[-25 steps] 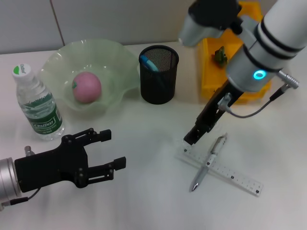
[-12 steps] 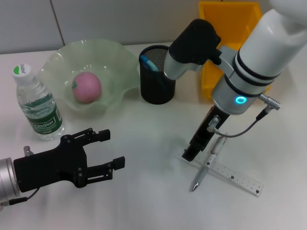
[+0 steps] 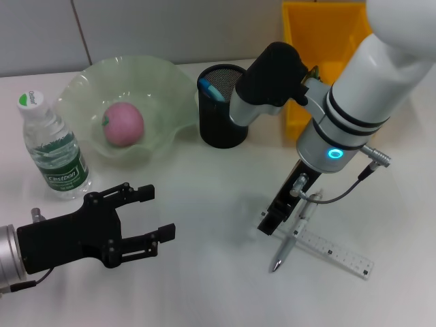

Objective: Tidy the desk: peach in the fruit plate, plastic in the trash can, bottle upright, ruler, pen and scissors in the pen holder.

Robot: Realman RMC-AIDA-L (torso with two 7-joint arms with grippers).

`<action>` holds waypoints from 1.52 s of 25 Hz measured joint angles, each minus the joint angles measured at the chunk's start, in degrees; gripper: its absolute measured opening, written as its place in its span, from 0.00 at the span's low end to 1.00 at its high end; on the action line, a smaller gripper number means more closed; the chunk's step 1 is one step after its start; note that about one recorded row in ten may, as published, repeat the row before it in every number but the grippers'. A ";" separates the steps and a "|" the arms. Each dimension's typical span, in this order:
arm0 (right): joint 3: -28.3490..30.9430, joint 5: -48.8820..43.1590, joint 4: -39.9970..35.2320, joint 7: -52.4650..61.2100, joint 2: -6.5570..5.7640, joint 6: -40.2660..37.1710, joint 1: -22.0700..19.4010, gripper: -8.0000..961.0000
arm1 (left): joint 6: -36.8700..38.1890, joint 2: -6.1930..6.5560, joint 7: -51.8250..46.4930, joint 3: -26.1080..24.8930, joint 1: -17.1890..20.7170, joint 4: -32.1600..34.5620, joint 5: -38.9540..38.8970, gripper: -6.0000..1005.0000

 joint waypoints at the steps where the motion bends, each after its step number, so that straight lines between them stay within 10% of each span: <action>1: -0.39 0.01 0.03 0.07 0.00 0.24 -0.02 0.72 | 0.00 0.01 0.01 0.00 0.00 0.00 0.03 0.81; 24: -4.20 0.09 1.76 0.69 -0.02 4.19 0.00 0.70 | 0.18 -0.11 0.04 0.09 -0.09 0.00 0.10 0.81; 38: -4.34 0.09 3.41 0.84 -0.02 5.37 0.45 0.53 | 0.10 -0.24 0.05 0.09 -0.09 0.00 0.10 0.81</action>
